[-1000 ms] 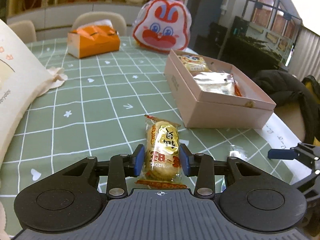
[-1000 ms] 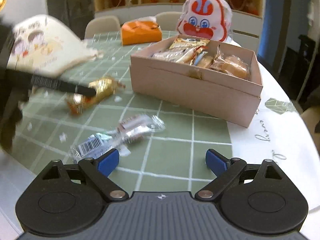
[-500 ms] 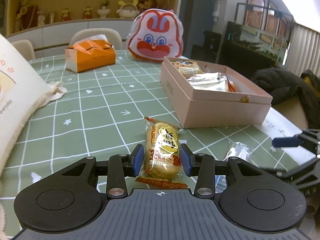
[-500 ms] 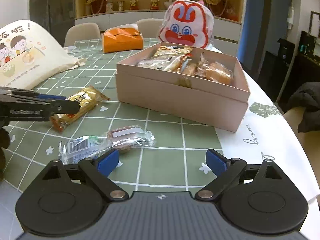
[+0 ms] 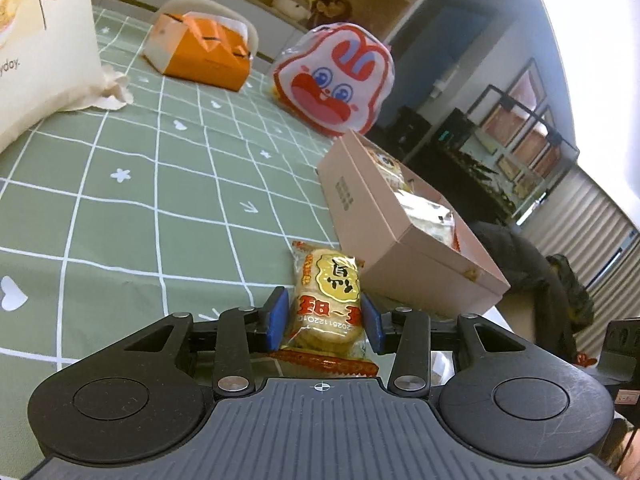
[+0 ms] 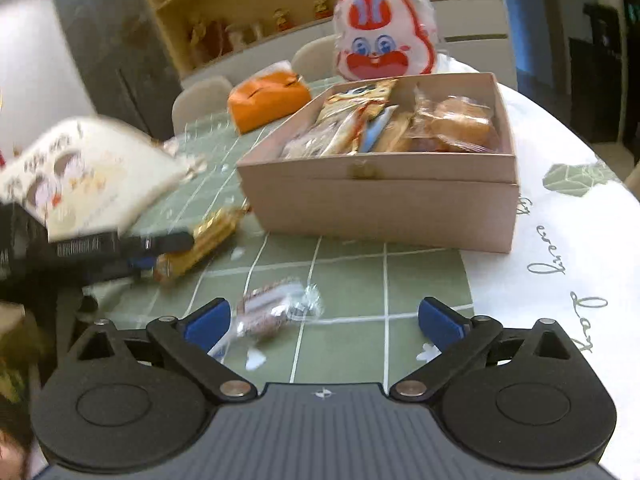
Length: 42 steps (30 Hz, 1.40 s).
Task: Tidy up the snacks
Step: 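Grasp the yellow wrapped cake pack with the left gripper while the right approaches the clear candy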
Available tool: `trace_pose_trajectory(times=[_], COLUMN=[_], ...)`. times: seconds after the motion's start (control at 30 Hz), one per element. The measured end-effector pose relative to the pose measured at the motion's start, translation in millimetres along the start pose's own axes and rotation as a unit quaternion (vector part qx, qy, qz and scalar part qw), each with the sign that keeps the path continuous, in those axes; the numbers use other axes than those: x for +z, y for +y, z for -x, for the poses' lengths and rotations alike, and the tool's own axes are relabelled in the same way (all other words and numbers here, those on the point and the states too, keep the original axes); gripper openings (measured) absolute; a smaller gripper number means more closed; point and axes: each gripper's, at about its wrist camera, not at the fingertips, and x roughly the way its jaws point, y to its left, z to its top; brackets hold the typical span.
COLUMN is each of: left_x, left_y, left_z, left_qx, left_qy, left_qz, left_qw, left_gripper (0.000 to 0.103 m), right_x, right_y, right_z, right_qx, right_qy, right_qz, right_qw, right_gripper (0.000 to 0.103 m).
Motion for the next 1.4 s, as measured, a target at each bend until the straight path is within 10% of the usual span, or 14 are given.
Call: trace_pose_trajectory(times=[0.87,1.4], left_x=[-2,-3], left_y=[-2,3], left_z=[4,6], left_qx=[0.01,0.005], left_qy=[-0.007,-0.008], left_qz=[0.003,0.013], left_qw=[0.9999,0.9999], left_gripper=[0.044,0.045], right_x=[-1,-3], right_y=[-15,8], right_z=[2,-4], right_qx=[0.018,-0.066], right_qy=[-0.029,-0.012], right_qz=[-0.052,0.01], right_qw=[0.998,0.998], right_gripper=[0.103,0.103])
